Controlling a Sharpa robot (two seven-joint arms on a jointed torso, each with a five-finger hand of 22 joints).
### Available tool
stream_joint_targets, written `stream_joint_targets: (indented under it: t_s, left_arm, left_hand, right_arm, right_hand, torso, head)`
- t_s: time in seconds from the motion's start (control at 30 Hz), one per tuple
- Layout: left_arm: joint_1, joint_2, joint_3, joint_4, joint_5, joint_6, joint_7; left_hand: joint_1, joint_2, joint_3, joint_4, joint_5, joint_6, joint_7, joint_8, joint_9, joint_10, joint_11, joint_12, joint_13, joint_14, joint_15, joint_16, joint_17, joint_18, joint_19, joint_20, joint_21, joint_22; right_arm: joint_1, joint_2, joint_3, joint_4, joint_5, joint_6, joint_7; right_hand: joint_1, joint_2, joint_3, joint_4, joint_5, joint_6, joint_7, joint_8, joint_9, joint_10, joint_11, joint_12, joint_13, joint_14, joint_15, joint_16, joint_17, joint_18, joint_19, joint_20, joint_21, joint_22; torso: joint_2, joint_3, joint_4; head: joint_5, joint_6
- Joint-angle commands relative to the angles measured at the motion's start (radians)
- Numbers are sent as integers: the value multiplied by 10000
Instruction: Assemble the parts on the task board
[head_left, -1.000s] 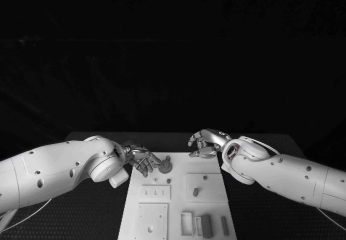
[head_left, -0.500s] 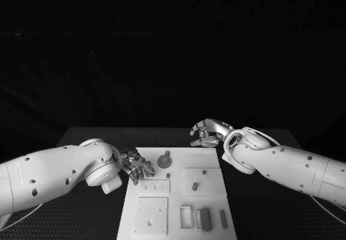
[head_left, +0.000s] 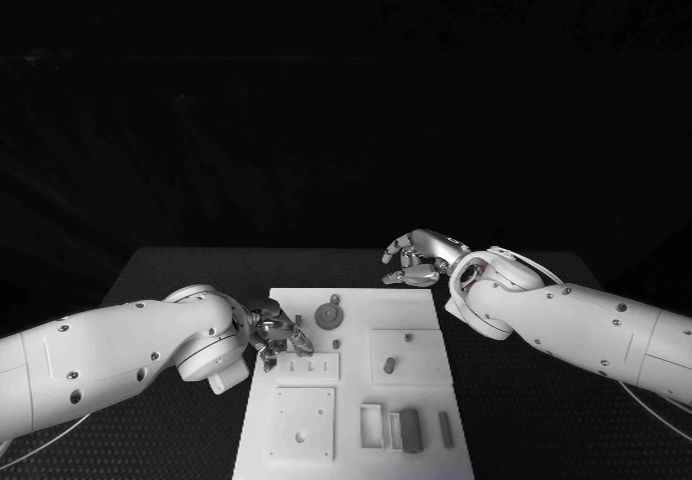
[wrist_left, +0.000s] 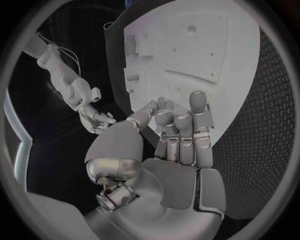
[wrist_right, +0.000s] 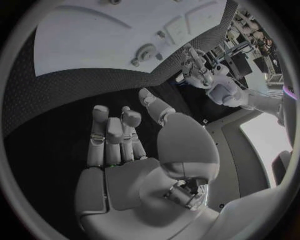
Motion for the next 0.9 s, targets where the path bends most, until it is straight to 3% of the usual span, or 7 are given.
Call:
stream_joint_targets:
  t_s: [0.03,0.47,0.63,0.73,0.9]
  left_arm:
    - [-13,71,5,20,-714,-334,-171]
    - [-64,383,7,-135,-555,139,-842]
    - [-84,501,7,-283,-563,313,-917]
    - [-96,535,7,-313,-567,296,-921]
    - [-109,603,8,-370,-572,210,-903]
  left_hand:
    - [62,-39,159,30,43,359,-368,-95,4103,-26,-125,232,127,473,-522,222,-53,287,225,-112,136,228]
    - [-182,0,313,-20,48,680,-449,-449,4312,107,-211,436,80,678,-614,529,-643,254,453,-242,269,191]
    - [-383,117,345,-106,120,933,-519,-482,4443,119,-282,441,0,664,-670,627,-878,224,447,-269,256,181]
    - [-578,134,396,-218,638,1121,-573,-501,4542,137,-326,434,-74,639,-699,706,-1049,194,433,-283,241,179]
    - [-1127,137,527,-486,2296,1573,-705,-479,4856,189,-441,321,-336,568,-699,874,-1480,120,404,-308,186,166]
  right_arm:
    - [-1,1,6,21,23,93,79]
    - [0,28,6,35,23,177,76]
    - [0,22,6,39,23,196,70]
    - [0,20,6,51,23,198,69]
    - [0,26,6,47,23,228,62]
  right_hand:
    - [88,51,0,-36,61,80,24,-8,-1,44,-26,-48,-13,19,26,-34,-11,142,-20,59,-45,113]
    - [154,95,5,-43,62,92,21,-12,-2,57,-29,-52,-27,25,24,-35,-17,142,-26,62,-49,121]
    - [189,111,5,-46,62,97,20,-14,-2,60,-30,-54,-33,26,23,-35,-19,142,-31,64,-52,125]
    - [206,115,4,-48,62,100,19,-15,-2,61,-30,-55,-36,26,22,-35,-20,142,-34,65,-53,127]
    - [230,116,1,-51,62,103,18,-16,-2,61,-31,-57,-40,24,21,-36,-21,142,-39,65,-55,130]
  torso:
    - [5,1,3]
    - [8,23,-22]
    - [3,13,-2]
    - [3,18,-5]
    - [2,15,-1]
  head:
    - [-25,-45]
    - [-36,-159]
    - [-77,-196]
    - [-71,-216]
    - [-83,-240]
